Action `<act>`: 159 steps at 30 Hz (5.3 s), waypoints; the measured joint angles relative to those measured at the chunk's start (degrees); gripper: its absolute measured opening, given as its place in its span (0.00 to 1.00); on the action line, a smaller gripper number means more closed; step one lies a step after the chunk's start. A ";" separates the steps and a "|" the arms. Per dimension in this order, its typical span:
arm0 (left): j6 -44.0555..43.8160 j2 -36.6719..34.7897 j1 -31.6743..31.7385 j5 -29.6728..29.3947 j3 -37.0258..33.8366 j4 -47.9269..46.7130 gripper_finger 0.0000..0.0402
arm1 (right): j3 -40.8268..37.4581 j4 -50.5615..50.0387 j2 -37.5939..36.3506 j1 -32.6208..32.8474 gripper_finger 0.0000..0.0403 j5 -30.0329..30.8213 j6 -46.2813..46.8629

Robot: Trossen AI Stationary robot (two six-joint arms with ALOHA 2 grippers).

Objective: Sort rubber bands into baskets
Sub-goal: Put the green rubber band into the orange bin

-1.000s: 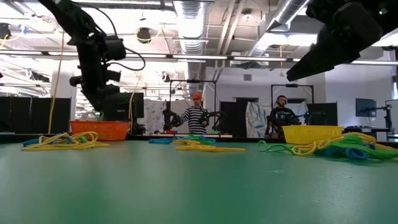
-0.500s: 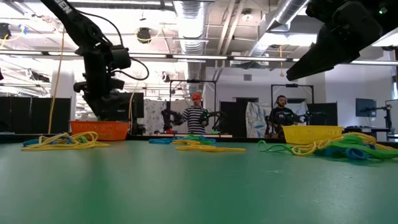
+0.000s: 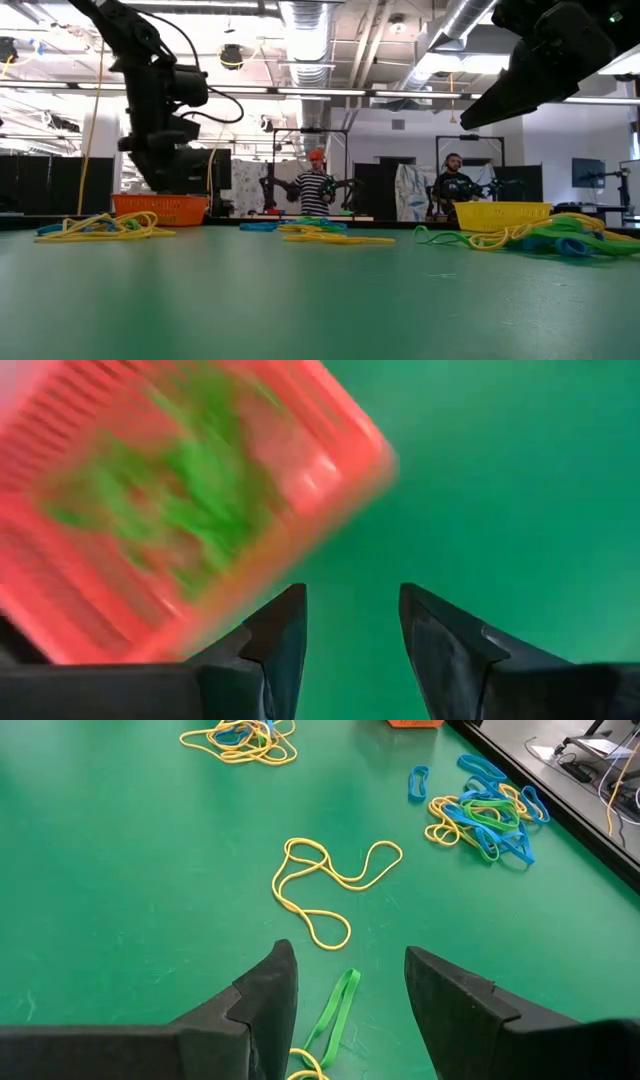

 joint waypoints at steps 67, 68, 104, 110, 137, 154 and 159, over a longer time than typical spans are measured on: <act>-7.45 14.58 -41.91 -2.00 -4.47 -9.64 0.04 | 0.00 -0.11 0.01 0.02 0.53 -0.01 -0.55; -7.43 14.10 -41.91 -2.44 -4.28 -9.74 0.02 | 0.00 -0.10 0.01 0.02 0.53 -0.01 -0.55; -6.60 -1.03 -41.87 3.56 5.49 1.40 0.44 | 0.00 0.21 0.01 -0.02 0.53 -0.04 -0.52; -5.97 -1.03 -41.87 3.88 5.37 1.48 0.50 | 0.00 0.21 0.01 -0.02 0.53 -0.07 -0.52; -0.69 9.17 -42.00 5.20 -7.11 22.83 0.46 | -0.02 0.60 0.01 -0.01 0.53 -0.05 -0.57; 1.81 12.79 -42.02 3.96 -1.55 22.71 0.35 | -0.02 -0.23 0.01 -0.09 0.53 0.00 -0.57; 3.15 12.93 -42.02 3.99 -1.53 20.48 0.35 | -0.02 -0.23 0.01 -0.08 0.53 0.00 -0.57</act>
